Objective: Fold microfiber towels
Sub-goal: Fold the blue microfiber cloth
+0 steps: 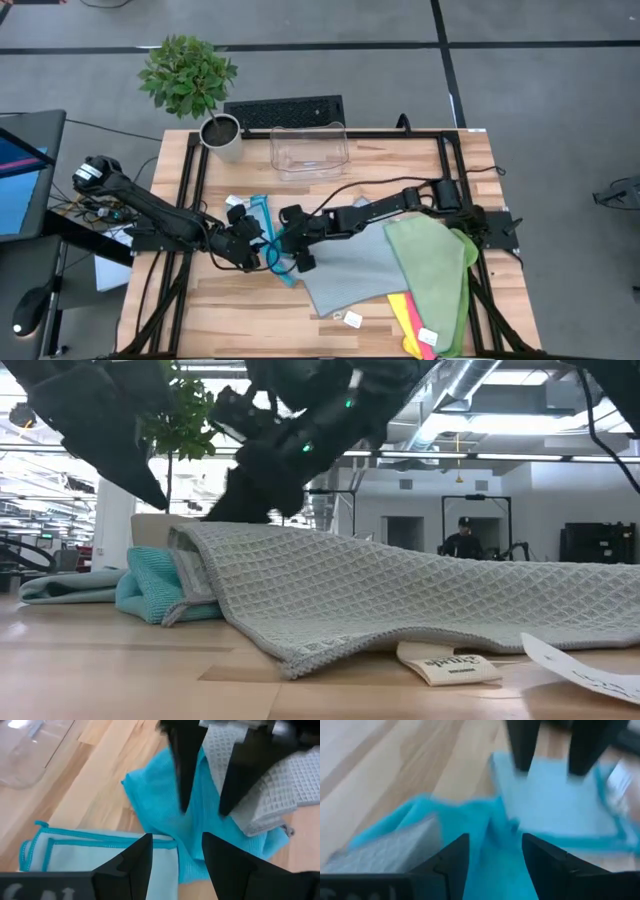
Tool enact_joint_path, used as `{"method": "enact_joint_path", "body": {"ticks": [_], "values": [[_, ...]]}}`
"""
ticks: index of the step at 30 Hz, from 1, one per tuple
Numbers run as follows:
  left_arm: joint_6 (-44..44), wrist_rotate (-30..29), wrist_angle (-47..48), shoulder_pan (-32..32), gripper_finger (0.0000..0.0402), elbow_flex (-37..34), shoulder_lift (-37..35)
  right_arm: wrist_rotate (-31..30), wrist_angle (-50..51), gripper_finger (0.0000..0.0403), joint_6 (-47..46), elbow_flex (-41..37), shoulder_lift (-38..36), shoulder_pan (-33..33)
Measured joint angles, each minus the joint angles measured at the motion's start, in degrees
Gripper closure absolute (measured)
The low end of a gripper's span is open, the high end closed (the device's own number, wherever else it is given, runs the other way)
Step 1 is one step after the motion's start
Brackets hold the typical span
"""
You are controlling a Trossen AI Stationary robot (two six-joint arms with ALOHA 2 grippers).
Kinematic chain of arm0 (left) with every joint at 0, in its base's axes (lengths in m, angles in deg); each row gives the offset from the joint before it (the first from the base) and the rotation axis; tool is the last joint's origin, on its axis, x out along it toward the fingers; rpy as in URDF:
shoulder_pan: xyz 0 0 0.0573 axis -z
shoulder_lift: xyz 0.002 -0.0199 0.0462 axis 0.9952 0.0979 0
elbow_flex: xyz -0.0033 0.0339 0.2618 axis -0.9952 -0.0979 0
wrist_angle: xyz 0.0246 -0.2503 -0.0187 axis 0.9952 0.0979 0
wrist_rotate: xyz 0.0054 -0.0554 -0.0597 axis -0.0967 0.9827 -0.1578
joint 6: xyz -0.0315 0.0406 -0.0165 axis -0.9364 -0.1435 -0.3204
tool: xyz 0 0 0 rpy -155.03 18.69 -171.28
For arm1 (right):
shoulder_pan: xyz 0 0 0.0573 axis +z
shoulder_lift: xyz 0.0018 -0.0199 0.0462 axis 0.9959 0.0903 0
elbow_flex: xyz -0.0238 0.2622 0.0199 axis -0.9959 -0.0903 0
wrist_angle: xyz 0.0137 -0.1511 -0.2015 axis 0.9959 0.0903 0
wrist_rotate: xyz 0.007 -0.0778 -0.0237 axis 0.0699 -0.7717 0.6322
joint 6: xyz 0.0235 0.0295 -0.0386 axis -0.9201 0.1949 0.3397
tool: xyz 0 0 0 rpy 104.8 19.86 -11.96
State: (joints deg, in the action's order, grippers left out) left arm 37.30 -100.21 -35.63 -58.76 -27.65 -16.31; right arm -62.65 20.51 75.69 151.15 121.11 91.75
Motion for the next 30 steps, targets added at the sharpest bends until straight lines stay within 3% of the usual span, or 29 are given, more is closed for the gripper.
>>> {"method": "enact_joint_path", "body": {"ticks": [7, 15, 18, 22, 27, 30], "values": [[0.2, -3.9, -0.7, 1.3, 0.0238, 0.0, 0.0, -0.2, 17.4, 0.0208, -8.9, -0.4, -11.1, 3.3], [1.7, -5.9, -3.4, 1.4, 0.0238, 0.0, 0.1, -7.0, 20.4, 0.0218, -16.9, -8.6, -9.8, 11.1], [1.7, -6.1, -3.8, 1.4, 0.0238, 0.0, 0.1, -9.9, 17.1, 0.0226, -22.0, -12.5, -10.0, 12.4], [2.2, -6.4, -4.6, 1.4, 0.0238, 0.0, 0.1, -17.4, 19.9, 0.0274, -25.6, -14.3, -11.7, 15.9], [2.2, -8.7, -5.7, 1.4, 0.0238, 0.0, 0.1, -22.1, 26.1, 0.0383, -28.0, -14.2, -14.3, 20.5], [2.5, -8.8, -6.3, 1.4, 0.0238, 0.0, 0.1, -26.7, 37.5, 0.0385, -34.6, -14.2, -17.9, 23.3]]}}
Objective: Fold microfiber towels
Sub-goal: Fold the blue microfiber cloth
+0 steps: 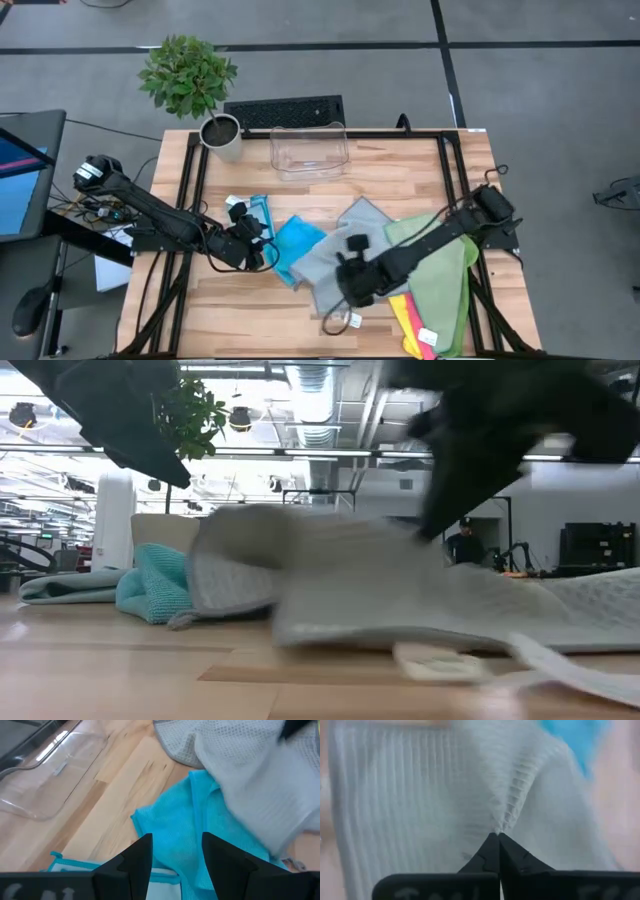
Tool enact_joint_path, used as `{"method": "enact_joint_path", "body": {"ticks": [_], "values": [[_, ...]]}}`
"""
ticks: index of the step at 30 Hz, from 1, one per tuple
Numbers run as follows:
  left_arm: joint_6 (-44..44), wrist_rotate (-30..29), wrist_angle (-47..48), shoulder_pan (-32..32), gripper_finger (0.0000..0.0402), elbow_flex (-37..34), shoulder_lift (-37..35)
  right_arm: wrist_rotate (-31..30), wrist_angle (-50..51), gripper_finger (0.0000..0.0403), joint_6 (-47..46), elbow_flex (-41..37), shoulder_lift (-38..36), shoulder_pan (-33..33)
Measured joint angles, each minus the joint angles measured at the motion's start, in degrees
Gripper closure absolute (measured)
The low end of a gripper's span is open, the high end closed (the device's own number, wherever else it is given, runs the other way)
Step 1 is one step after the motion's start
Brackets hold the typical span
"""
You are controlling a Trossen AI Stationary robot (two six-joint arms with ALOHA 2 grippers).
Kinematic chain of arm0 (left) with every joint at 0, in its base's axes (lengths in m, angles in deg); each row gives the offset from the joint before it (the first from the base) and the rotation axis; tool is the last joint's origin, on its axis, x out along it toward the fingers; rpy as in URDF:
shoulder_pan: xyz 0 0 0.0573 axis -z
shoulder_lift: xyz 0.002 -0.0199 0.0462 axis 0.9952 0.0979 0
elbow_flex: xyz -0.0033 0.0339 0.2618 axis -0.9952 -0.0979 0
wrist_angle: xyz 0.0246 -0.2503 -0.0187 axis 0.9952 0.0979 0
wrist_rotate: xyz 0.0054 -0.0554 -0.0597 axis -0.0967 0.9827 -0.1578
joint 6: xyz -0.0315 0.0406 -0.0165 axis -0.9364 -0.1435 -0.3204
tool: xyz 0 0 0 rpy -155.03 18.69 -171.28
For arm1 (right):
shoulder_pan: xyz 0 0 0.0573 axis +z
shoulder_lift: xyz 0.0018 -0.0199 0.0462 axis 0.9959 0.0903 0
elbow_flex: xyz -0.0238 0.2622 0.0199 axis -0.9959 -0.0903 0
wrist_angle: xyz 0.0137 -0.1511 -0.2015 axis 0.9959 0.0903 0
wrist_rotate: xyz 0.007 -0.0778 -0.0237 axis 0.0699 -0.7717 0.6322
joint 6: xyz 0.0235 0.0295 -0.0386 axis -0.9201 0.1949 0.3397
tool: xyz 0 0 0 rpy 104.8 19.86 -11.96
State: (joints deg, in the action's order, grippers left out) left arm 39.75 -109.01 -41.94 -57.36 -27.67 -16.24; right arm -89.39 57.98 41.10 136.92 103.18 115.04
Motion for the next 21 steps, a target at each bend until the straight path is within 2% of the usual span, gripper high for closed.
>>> {"method": "enact_joint_path", "body": {"ticks": [4, 7, 9, 11, 14, 19, 21], "values": [[1.2, -0.1, 0.0, 0.0, 0.0238, 0.0, 0.0, -2.8, 22.5, 0.0393, -17.9, 0.0, -5.7, 4.9], [2.0, -0.4, -0.3, 0.0, 0.0238, 0.0, 0.0, -4.3, 40.7, 0.0390, -38.0, 0.0, -9.9, 9.1], [2.6, -0.4, -1.0, 0.0, 0.0238, 0.0, 0.0, -3.1, 48.4, 0.0373, -49.5, -0.1, -12.1, 11.5], [2.7, -0.4, -1.7, 0.0, 0.0238, 0.0, 0.0, -3.5, 46.4, 0.0346, -52.7, -0.7, -14.6, 13.1], [2.6, -0.4, -1.8, 0.0, 0.0238, 0.0, 0.0, -10.9, 38.1, 0.0302, -50.8, -0.7, -18.1, 14.4], [0.9, -0.3, -2.0, 0.0, 0.0238, 0.0, 0.0, -21.7, 22.7, 0.0229, -37.4, -0.8, -18.9, 10.2], [0.4, 0.3, -2.1, 0.0, 0.0238, 0.0, 0.0, -23.4, 16.2, 0.0208, -29.9, -0.7, -17.0, 6.8]]}}
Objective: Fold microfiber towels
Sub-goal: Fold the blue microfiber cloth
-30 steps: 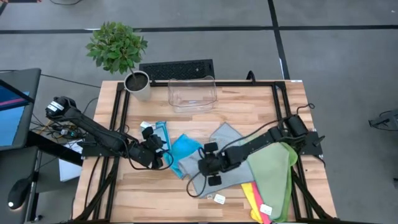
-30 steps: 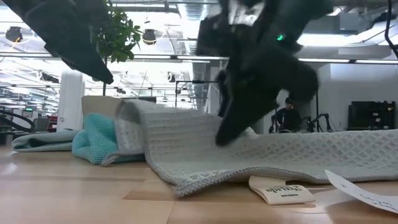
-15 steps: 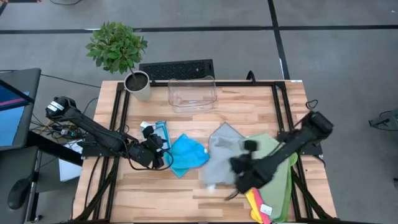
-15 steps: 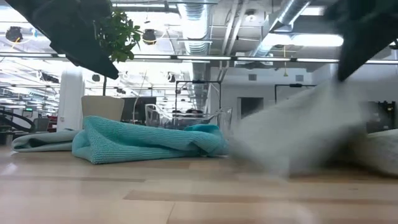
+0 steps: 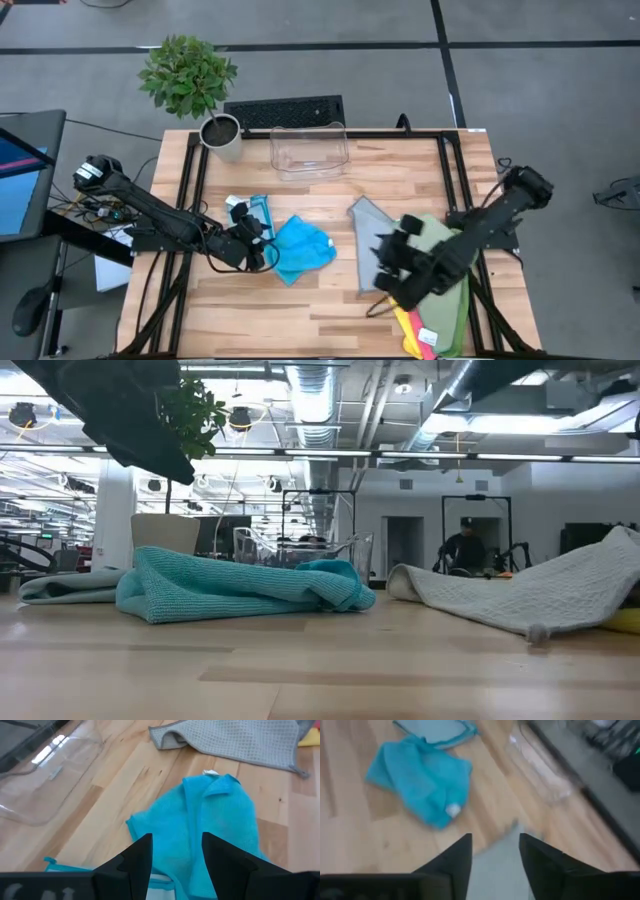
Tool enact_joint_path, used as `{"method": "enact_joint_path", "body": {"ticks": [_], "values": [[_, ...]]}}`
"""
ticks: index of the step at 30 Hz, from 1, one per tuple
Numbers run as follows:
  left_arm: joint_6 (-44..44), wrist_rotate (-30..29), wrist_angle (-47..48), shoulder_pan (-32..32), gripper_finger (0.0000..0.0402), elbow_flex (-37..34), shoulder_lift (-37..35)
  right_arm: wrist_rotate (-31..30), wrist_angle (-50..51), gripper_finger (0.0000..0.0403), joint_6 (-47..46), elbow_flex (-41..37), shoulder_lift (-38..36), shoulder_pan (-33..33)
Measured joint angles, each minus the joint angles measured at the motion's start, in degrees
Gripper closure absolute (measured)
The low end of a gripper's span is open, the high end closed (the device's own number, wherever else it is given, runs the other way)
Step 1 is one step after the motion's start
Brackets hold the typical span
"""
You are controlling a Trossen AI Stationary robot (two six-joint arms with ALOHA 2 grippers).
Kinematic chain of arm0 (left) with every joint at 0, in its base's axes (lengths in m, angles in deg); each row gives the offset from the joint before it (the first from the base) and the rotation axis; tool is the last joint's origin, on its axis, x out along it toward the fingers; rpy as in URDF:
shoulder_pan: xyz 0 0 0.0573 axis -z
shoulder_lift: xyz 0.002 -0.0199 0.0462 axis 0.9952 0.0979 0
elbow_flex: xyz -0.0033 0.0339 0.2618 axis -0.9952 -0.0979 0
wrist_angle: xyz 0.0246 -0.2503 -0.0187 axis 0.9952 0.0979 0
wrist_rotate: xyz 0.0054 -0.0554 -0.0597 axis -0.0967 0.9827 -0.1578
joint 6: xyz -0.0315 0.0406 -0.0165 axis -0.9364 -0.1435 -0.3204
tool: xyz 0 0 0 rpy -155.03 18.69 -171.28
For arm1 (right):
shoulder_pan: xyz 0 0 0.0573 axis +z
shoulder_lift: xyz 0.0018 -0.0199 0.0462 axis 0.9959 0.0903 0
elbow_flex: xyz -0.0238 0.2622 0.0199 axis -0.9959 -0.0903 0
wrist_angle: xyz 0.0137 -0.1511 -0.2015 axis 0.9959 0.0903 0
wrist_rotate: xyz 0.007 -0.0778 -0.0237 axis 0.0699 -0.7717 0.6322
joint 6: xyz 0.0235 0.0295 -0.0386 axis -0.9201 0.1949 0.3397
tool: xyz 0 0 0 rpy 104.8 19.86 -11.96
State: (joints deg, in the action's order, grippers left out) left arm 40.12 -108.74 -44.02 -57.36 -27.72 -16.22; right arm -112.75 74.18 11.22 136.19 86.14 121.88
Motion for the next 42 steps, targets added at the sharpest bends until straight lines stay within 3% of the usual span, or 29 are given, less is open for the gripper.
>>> {"method": "enact_joint_path", "body": {"ticks": [5, 11, 15, 22, 31, 37, 42], "values": [[-2.3, -0.3, -1.8, 0.6, 0.0237, -1.6, 0.0, 1.7, -15.3, 0.0182, 16.9, -0.1, 8.2, -8.1], [-5.1, -0.4, -4.8, 3.8, 0.0237, -4.3, 0.0, 22.2, -47.2, 0.0180, 42.5, -0.1, 17.3, -15.7], [-6.8, -0.4, -4.0, 5.8, 0.0237, -4.3, 0.0, 29.5, -60.1, 0.0187, 54.9, 1.0, 23.9, -19.7], [-14.1, -1.1, 1.3, 9.7, 0.0237, -4.3, 0.0, 42.1, -61.1, 0.0199, 58.4, 9.1, 33.4, -24.5], [-19.9, -2.9, 4.4, 11.0, 0.0237, -4.3, 0.0, 45.7, -58.7, 0.0202, 57.7, 12.6, 36.3, -25.1], [-22.1, -4.8, 3.4, 11.0, 0.0238, -4.3, 0.0, 56.2, -49.3, 0.0212, 50.1, 12.5, 38.1, -26.6], [-20.9, -6.6, -2.3, 10.8, 0.0238, -4.5, 1.5, 58.3, -38.2, 0.0219, 46.6, 12.8, 36.3, -25.7]]}}
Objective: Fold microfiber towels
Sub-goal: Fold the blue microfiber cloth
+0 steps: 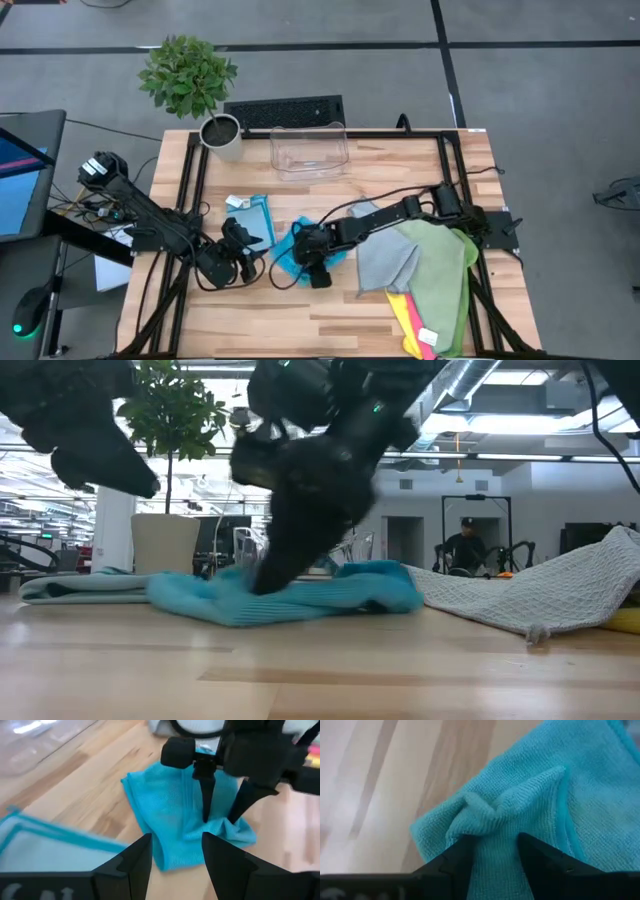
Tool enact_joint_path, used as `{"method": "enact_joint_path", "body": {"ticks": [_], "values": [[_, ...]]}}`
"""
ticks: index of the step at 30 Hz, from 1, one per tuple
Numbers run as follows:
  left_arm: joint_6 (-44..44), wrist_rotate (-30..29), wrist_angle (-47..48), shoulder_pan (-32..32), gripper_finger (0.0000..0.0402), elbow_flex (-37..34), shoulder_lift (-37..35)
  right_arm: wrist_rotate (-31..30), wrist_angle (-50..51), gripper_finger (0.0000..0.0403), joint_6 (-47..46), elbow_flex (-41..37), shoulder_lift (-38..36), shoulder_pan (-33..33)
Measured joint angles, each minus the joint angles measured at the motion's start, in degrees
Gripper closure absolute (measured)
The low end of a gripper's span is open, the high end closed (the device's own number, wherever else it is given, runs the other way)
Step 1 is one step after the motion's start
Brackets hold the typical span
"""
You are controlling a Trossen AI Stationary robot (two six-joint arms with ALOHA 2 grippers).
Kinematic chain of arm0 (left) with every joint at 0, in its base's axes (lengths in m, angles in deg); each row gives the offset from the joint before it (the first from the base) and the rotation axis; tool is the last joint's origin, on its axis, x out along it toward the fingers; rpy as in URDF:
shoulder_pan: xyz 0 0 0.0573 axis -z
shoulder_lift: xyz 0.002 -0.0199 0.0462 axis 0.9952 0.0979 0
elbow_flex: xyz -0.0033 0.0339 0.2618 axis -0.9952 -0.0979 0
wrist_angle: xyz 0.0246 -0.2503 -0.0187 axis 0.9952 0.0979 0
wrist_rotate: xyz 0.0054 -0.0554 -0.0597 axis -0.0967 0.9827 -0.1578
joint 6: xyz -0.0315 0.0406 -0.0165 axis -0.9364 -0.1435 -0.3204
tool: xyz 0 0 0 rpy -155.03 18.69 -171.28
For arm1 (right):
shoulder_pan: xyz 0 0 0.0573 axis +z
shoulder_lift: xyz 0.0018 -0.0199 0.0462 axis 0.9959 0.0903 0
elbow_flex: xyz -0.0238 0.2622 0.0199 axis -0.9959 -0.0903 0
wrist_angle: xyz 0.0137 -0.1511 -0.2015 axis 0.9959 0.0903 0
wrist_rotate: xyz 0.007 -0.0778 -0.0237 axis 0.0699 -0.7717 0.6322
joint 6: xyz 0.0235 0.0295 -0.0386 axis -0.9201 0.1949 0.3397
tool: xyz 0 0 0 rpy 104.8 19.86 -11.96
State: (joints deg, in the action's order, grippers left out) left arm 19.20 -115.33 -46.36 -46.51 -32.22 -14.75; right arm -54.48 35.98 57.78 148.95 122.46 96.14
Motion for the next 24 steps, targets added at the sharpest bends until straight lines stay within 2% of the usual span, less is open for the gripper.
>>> {"method": "enact_joint_path", "body": {"ticks": [6, 13, 18, 21, 24], "values": [[9.1, 0.5, -16.2, -1.1, 0.0238, -3.2, 6.4, -3.1, 12.3, 0.0223, -1.3, -0.5, -4.2, 3.3], [26.7, 3.4, -35.5, -4.4, 0.0238, -2.7, 18.0, -15.0, 22.2, 0.0222, -4.3, -0.4, -12.7, 8.1], [33.4, 8.7, -39.5, -7.7, 0.0238, -1.6, 23.4, -23.2, 18.9, 0.0223, -6.3, -0.6, -14.2, 11.0], [35.8, 11.9, -39.3, -8.5, 0.0238, -1.6, 24.6, -24.2, 15.4, 0.0225, -5.6, -0.7, -13.5, 11.0], [40.7, 12.6, -39.6, -8.2, 0.0238, -1.6, 24.6, -24.3, 11.3, 0.0225, -5.0, -0.7, -11.9, 10.5]]}}
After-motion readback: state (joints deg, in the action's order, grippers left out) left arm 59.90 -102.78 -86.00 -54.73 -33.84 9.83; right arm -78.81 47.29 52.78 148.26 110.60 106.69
